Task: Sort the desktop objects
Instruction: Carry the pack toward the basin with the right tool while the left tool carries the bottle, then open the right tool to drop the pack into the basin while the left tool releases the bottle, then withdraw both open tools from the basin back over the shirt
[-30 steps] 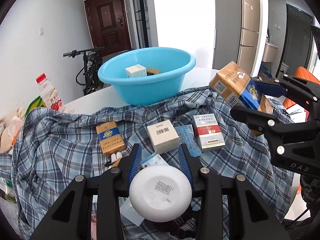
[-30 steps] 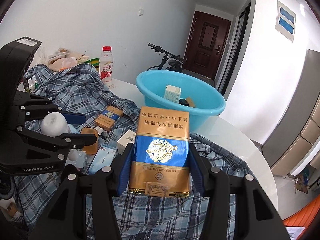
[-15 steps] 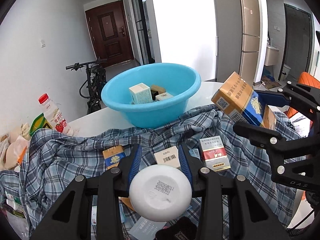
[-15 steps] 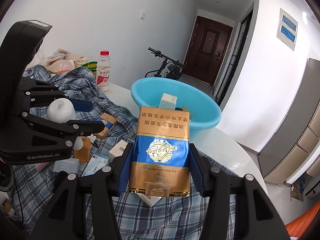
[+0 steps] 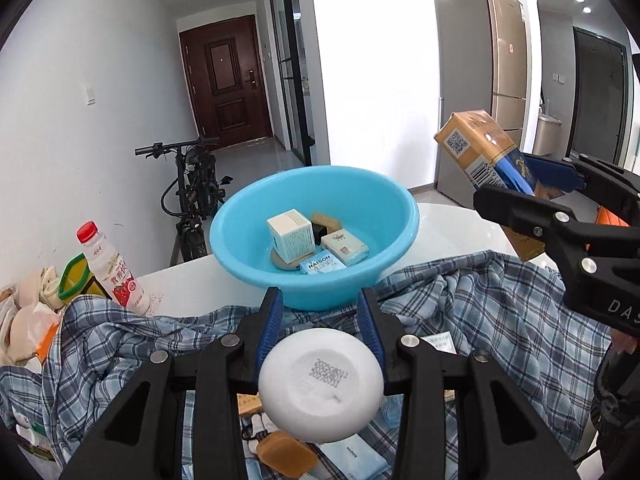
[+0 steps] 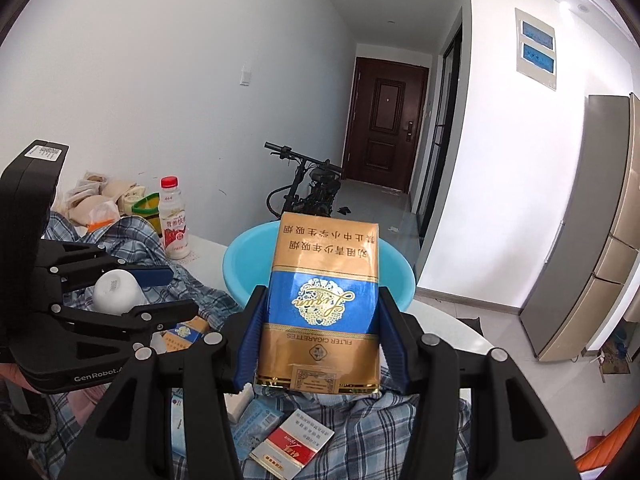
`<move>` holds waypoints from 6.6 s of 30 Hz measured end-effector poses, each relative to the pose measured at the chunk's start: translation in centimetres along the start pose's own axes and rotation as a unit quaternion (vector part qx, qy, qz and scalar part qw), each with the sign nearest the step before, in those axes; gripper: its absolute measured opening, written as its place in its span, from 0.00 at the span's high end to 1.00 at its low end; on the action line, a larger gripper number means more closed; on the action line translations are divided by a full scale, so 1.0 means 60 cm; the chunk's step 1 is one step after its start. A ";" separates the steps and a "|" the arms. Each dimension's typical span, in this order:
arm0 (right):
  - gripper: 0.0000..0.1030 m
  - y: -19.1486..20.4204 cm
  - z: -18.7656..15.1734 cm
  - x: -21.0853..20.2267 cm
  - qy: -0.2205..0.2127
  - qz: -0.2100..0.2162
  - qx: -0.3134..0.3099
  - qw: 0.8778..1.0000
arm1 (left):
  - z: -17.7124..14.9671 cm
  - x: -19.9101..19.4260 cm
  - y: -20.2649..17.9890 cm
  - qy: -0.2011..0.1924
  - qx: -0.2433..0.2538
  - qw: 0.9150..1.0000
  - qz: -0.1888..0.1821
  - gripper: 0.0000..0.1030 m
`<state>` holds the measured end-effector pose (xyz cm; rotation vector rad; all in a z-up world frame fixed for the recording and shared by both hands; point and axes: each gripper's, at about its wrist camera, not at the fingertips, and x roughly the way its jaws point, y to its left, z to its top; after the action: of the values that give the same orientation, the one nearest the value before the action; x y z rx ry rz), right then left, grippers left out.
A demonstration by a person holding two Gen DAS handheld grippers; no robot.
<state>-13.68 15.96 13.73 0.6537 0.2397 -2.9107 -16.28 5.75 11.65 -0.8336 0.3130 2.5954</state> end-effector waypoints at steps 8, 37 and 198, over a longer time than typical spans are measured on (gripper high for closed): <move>0.51 -0.012 0.040 0.029 -0.015 -0.007 -0.002 1.000 | 0.064 0.020 0.017 -0.019 -0.006 1.000 -0.005 0.60; 0.51 -0.138 0.153 0.243 0.050 0.011 0.067 0.996 | 0.264 0.289 0.113 0.028 -0.053 0.998 -0.004 0.60; 0.03 -0.074 0.108 0.134 0.181 0.116 0.012 0.976 | 0.114 0.016 0.128 0.100 -0.009 0.995 0.029 0.16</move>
<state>-24.31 18.21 16.59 1.1334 0.1552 -2.5595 -23.78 1.35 17.23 -1.1087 0.3766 2.5745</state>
